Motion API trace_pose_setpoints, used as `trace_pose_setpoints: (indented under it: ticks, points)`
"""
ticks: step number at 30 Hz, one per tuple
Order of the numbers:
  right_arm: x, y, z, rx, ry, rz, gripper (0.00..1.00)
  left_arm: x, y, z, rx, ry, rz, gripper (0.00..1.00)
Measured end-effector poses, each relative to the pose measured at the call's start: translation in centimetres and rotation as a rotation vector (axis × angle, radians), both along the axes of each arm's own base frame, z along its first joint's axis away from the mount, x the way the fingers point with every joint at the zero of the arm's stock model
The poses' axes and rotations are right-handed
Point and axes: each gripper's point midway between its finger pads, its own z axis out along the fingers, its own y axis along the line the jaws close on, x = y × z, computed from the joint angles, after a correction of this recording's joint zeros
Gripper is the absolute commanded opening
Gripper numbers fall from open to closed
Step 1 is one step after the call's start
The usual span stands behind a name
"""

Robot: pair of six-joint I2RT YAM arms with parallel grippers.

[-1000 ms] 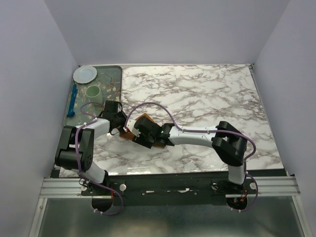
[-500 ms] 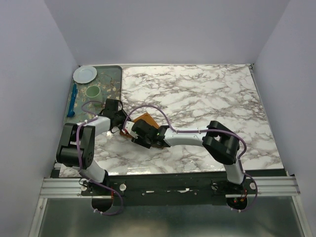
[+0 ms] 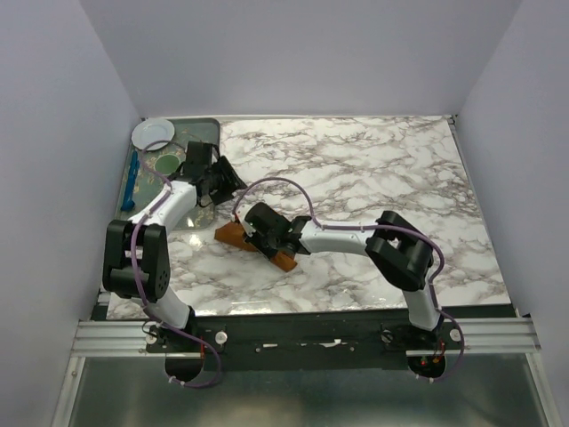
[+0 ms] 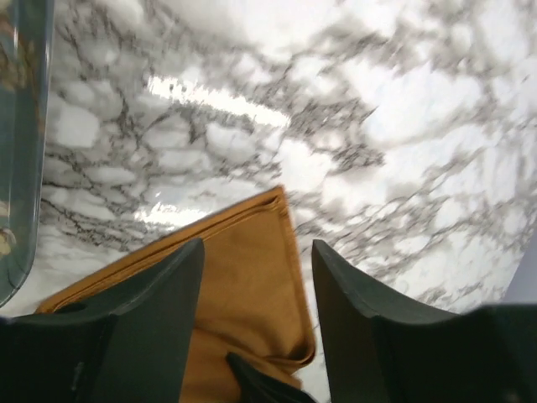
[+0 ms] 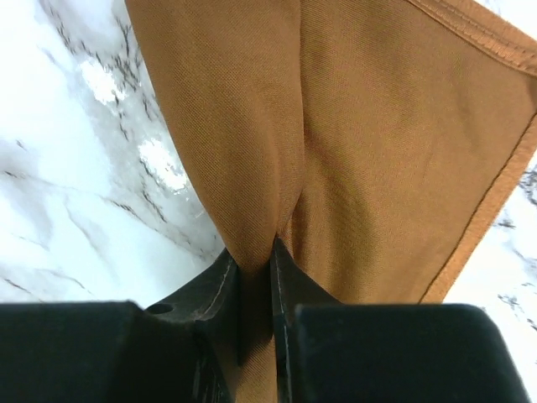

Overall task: Fold the napkin, place the utensils inside, and roll it up
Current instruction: Roll the napkin with the utensil

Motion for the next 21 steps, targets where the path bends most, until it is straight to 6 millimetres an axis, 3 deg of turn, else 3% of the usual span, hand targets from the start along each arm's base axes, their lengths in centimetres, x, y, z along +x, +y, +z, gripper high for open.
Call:
trace_pose_setpoints:
  ticks: [4, 7, 10, 14, 18, 21]
  points:
    - [0.1, 0.2, 0.1, 0.072, 0.101, -0.038, 0.22, 2.2, 0.9, 3.7, 0.057, -0.067, 0.029, 0.69]
    - [0.0, 0.4, 0.1, 0.136, 0.211, -0.063, 0.23, 1.5, 1.7, 4.3, 0.087, -0.058, 0.05, 0.69]
    - [0.1, 0.7, 0.1, 0.208, 0.325, -0.078, 0.23, -0.9, 2.2, 3.3, 0.106, -0.002, 0.056, 0.69]
    - [0.2, 0.8, 0.2, 0.307, 0.499, -0.094, 0.25, -5.9, 2.6, 0.0, 0.115, 0.114, 0.052, 0.71]
    - [-0.1, 0.9, 0.3, 0.382, 0.635, -0.102, 0.27, -10.6, 2.0, -2.0, 0.102, 0.215, 0.052, 0.89]
    - [-0.7, 0.9, 0.2, 0.437, 0.739, -0.104, 0.28, -11.3, 0.9, -1.8, 0.085, 0.221, 0.062, 0.9]
